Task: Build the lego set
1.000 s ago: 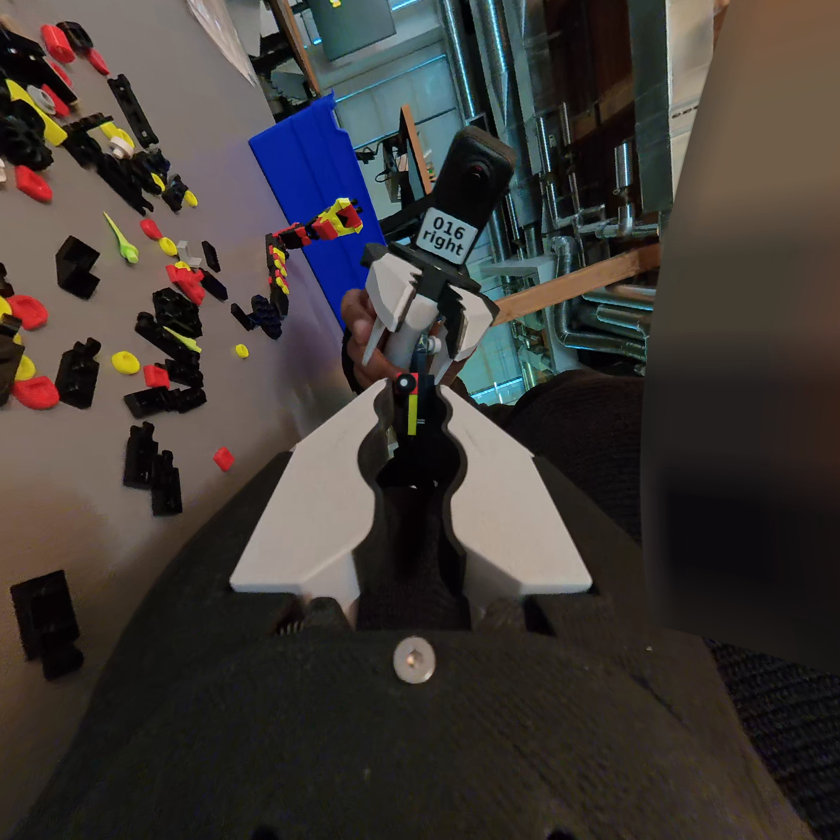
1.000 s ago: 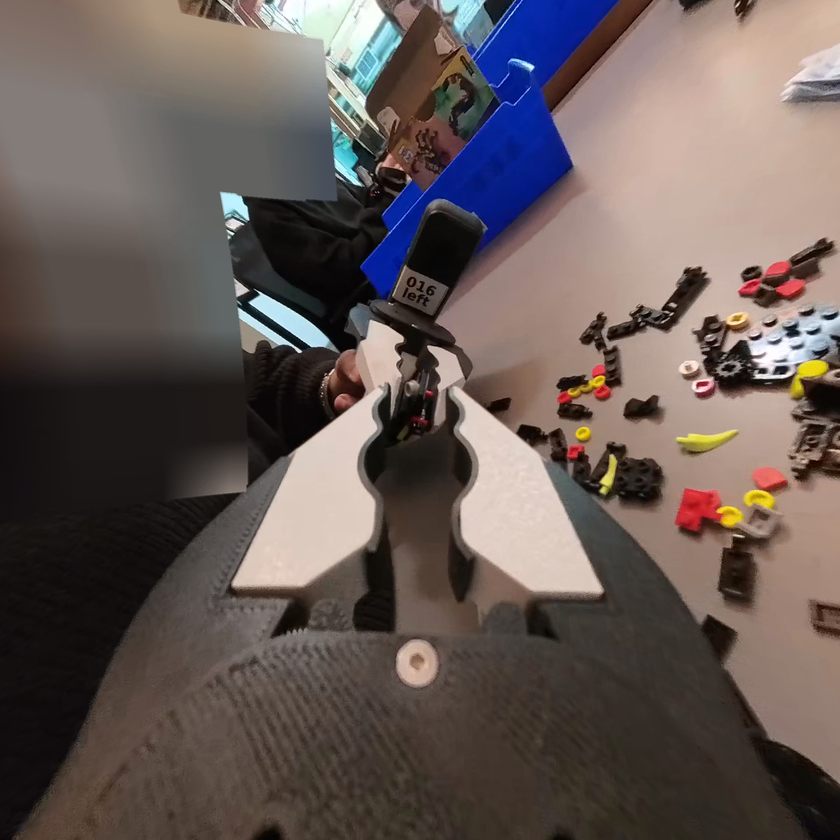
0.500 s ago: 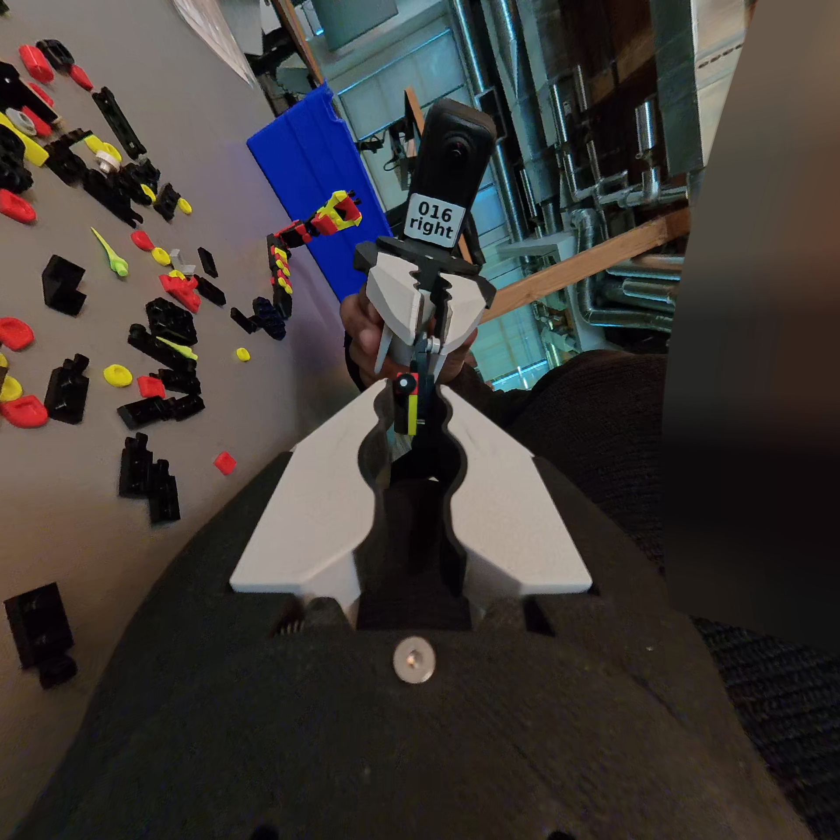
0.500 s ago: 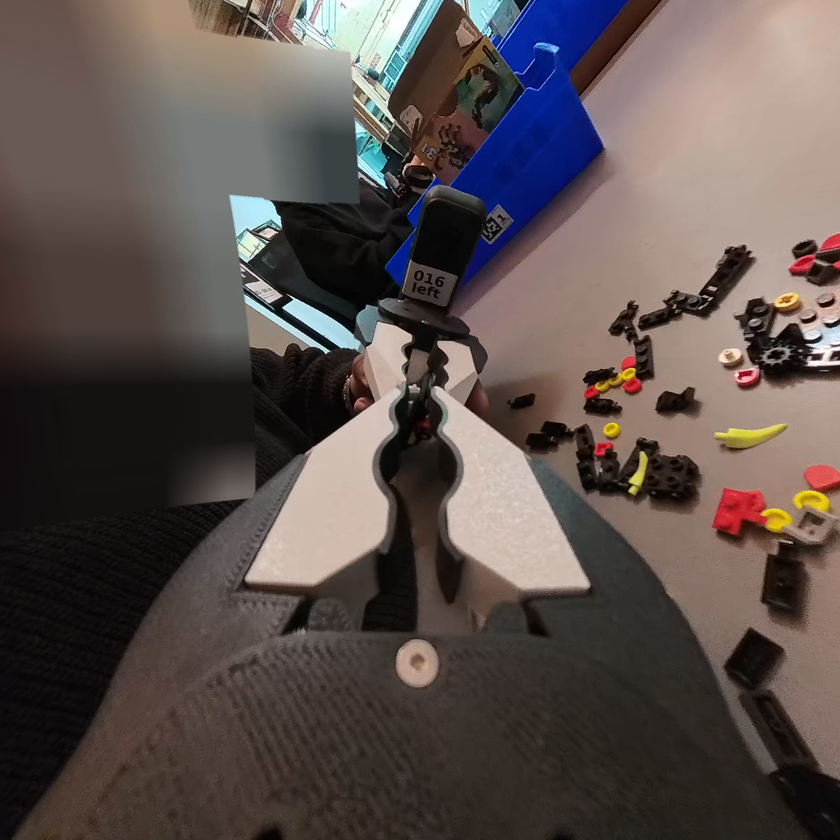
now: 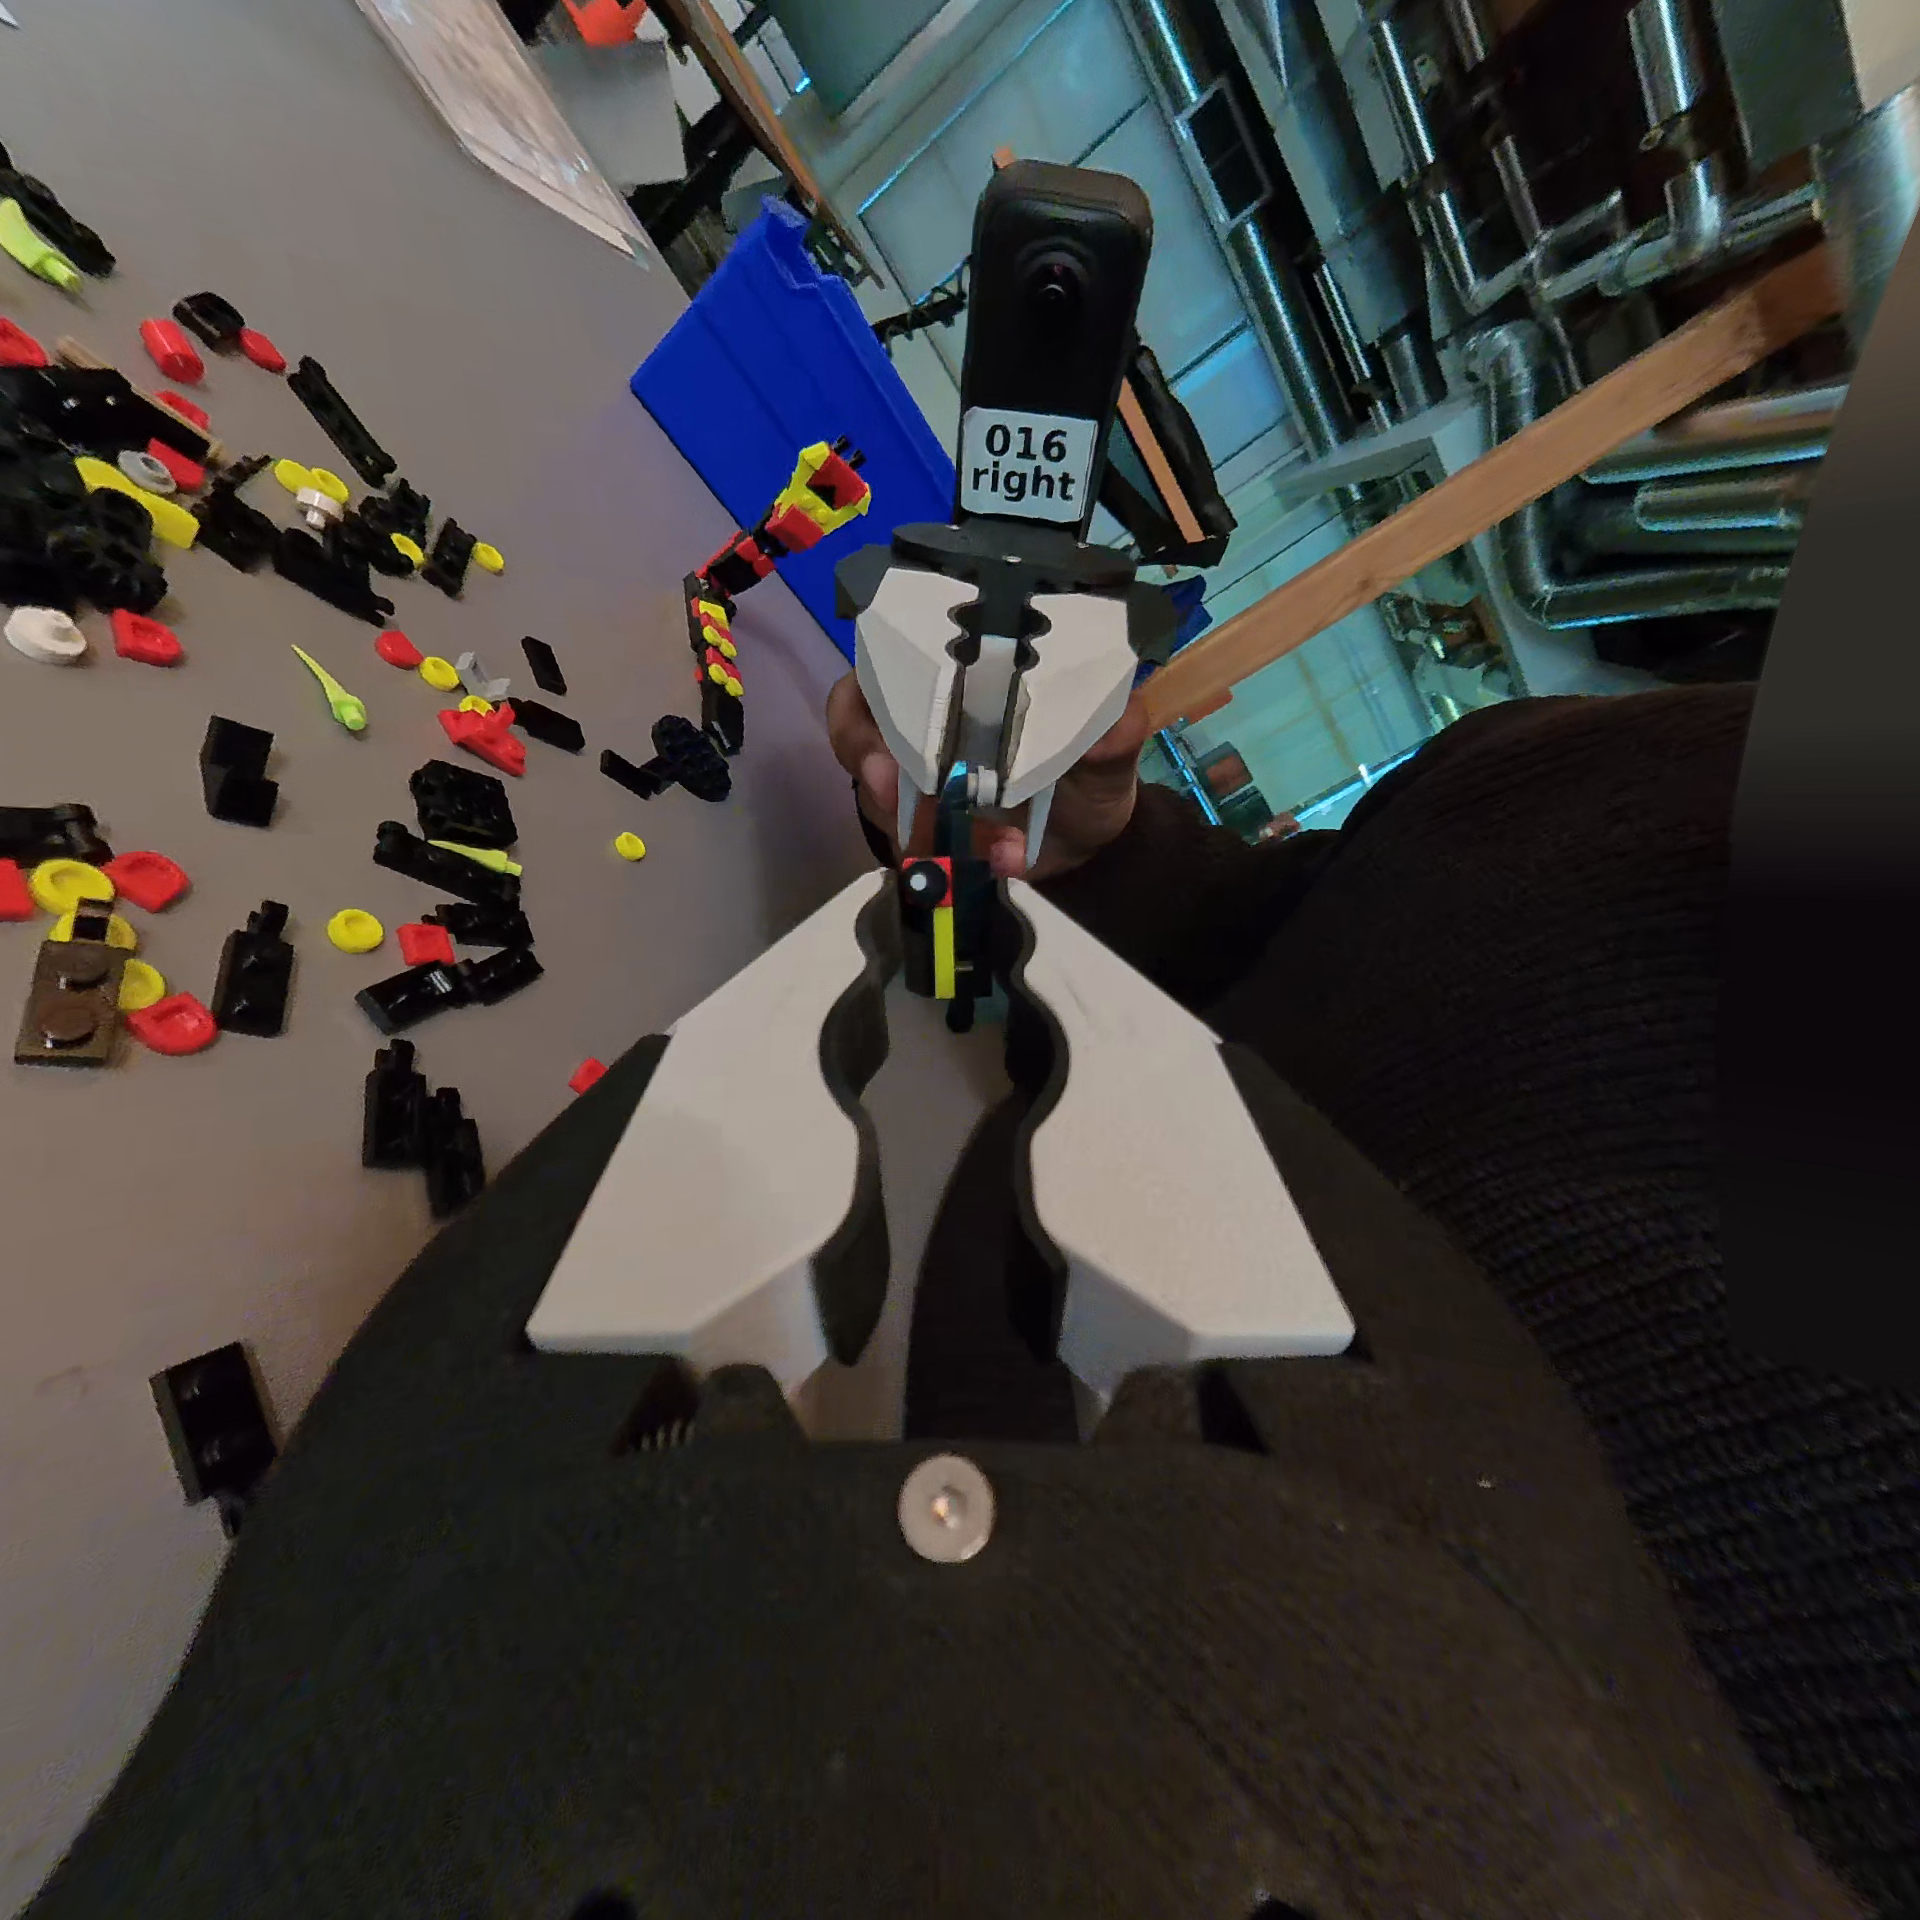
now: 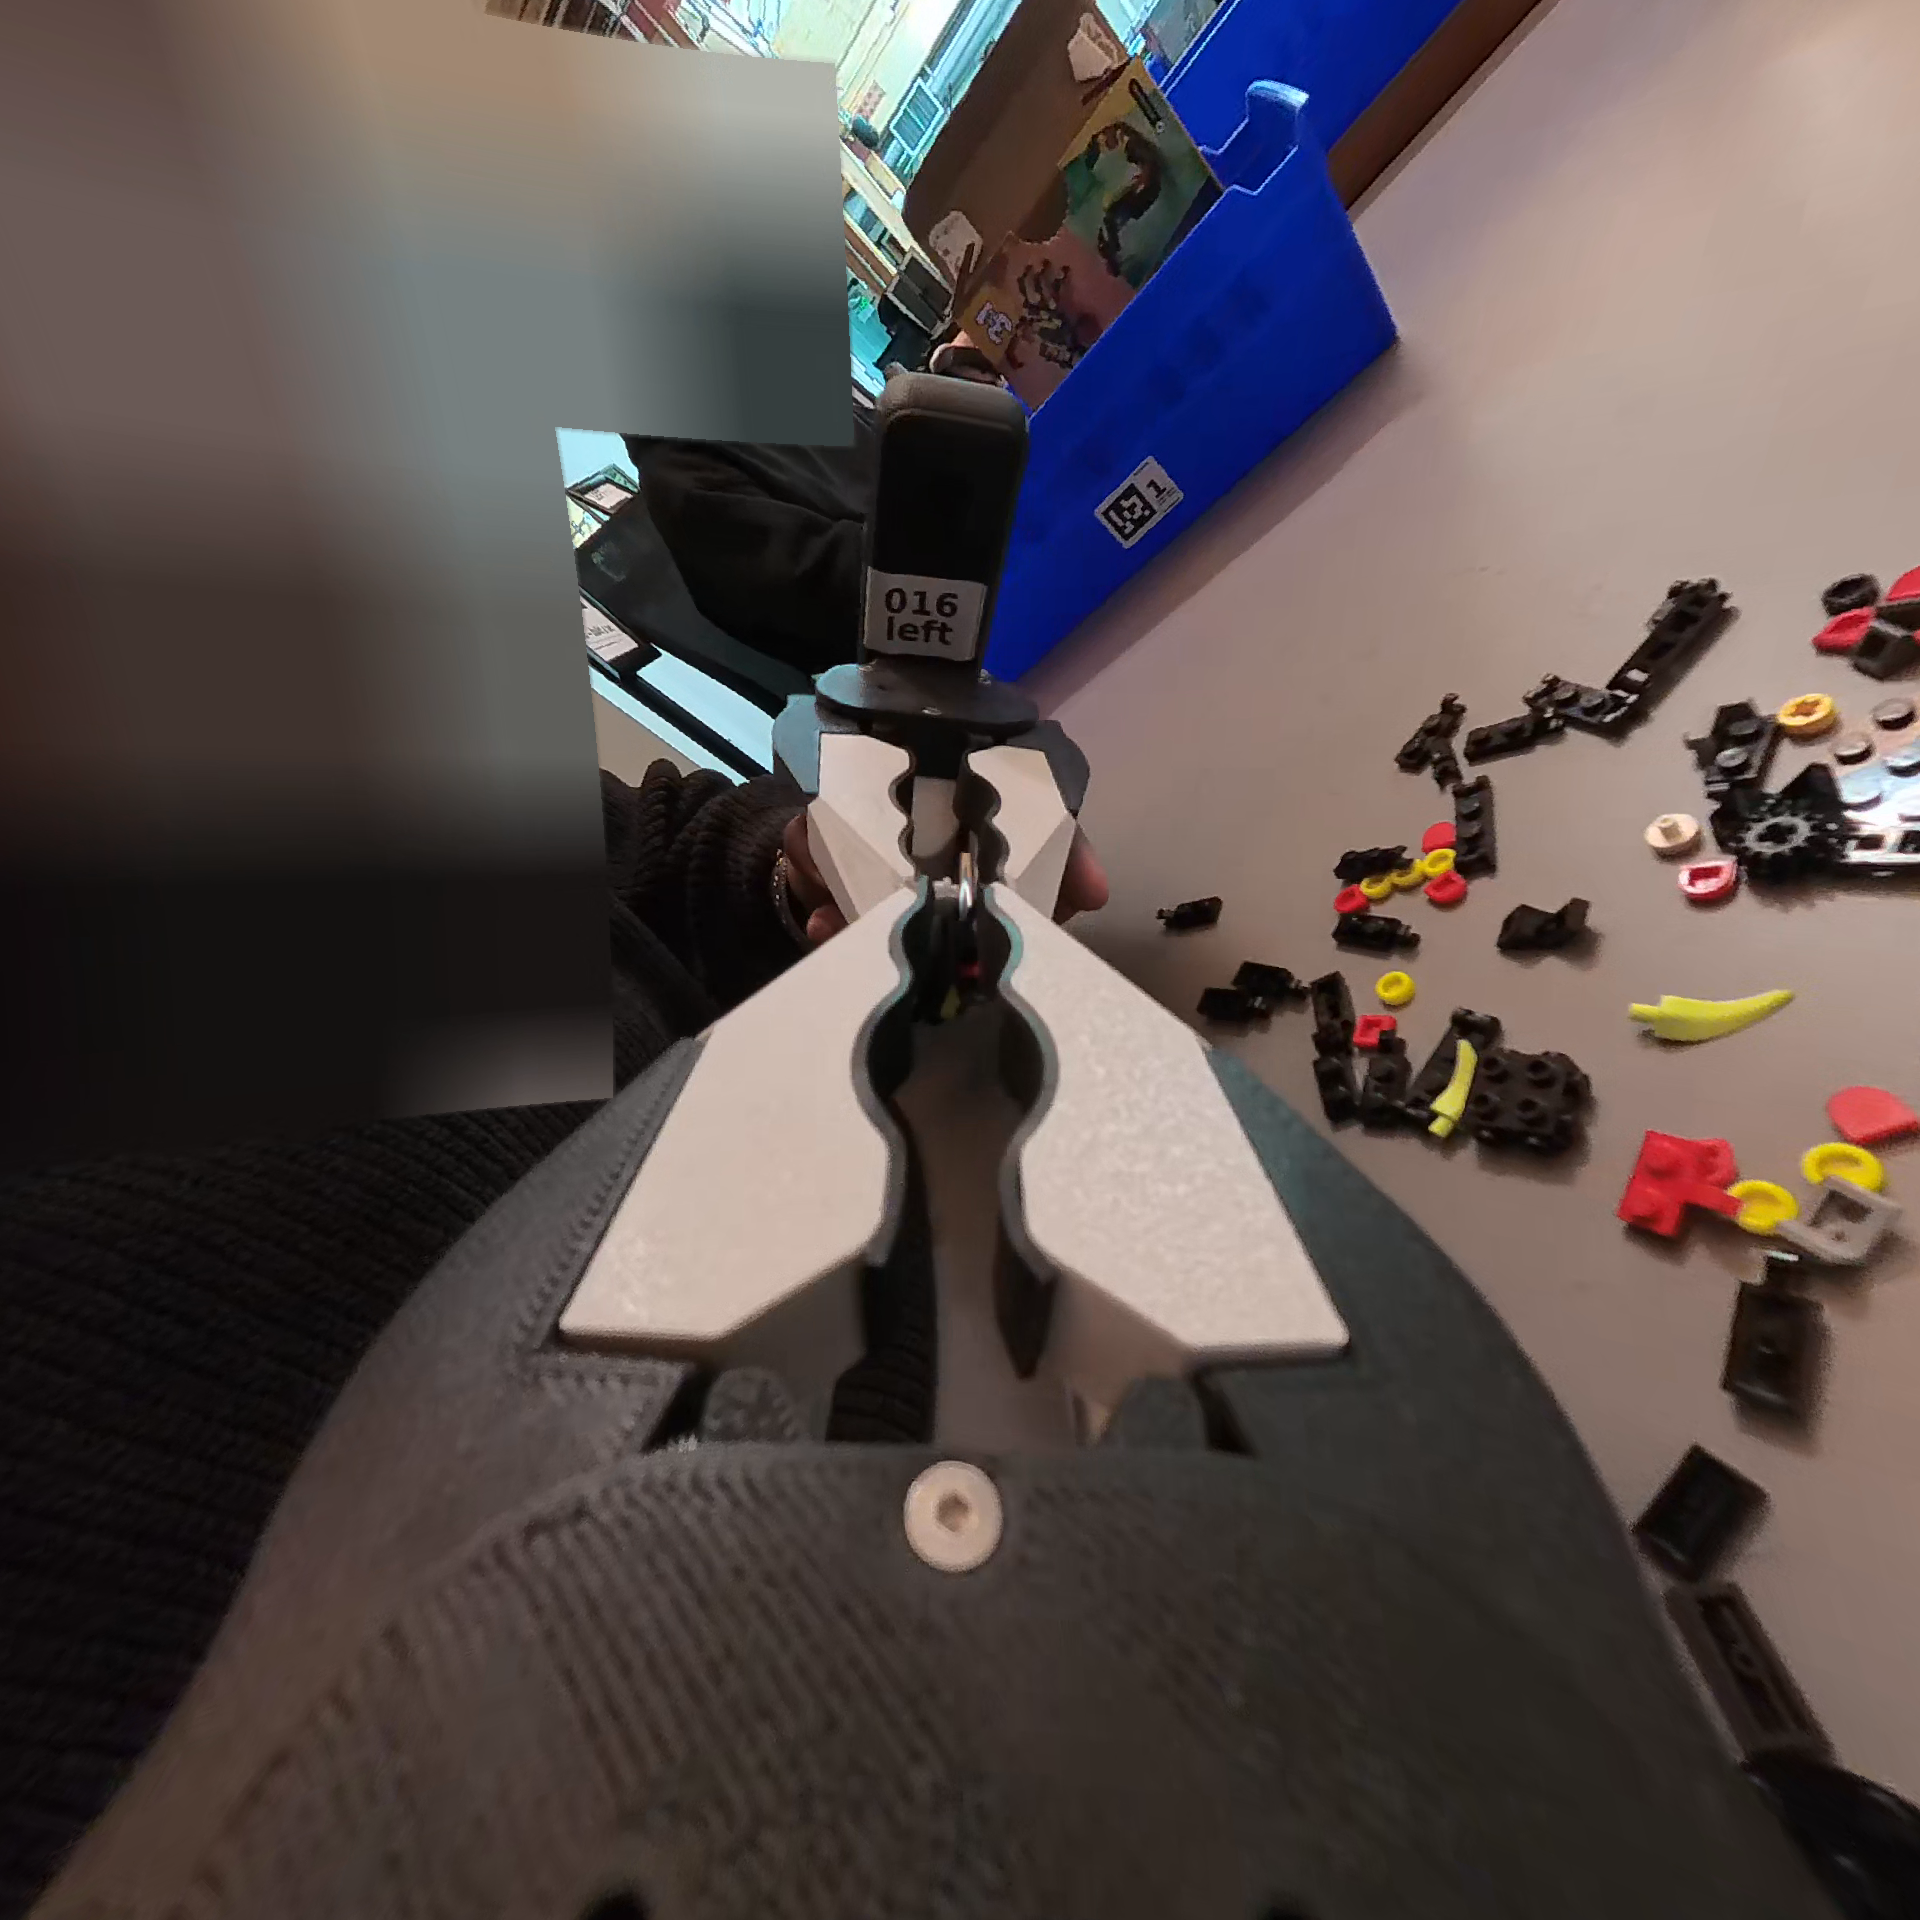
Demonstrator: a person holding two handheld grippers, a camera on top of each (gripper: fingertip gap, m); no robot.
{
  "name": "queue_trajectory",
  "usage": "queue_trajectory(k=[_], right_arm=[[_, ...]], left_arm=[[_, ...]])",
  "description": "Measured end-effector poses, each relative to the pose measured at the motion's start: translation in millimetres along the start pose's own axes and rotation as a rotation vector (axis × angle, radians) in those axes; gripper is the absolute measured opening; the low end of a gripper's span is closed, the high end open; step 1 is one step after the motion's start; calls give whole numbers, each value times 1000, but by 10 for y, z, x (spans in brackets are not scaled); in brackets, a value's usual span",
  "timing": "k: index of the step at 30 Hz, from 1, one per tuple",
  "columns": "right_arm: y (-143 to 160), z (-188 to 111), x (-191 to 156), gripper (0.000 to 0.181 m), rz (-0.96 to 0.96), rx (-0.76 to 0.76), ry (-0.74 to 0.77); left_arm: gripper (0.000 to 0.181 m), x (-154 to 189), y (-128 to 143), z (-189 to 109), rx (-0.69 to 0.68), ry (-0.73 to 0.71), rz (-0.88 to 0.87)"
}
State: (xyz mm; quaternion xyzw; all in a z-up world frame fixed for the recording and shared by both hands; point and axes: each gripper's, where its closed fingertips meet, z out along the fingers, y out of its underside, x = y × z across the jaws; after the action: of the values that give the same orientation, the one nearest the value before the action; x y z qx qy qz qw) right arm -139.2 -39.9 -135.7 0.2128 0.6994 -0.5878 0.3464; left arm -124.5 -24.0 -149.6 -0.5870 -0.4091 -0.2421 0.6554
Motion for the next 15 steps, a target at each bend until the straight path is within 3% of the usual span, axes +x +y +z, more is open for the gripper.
queue_trajectory(k=[15], right_arm=[[3, -11, -31, 4, -69, -13, 11]], left_arm=[[13, 12, -1, 4, -5, -59, 126]])
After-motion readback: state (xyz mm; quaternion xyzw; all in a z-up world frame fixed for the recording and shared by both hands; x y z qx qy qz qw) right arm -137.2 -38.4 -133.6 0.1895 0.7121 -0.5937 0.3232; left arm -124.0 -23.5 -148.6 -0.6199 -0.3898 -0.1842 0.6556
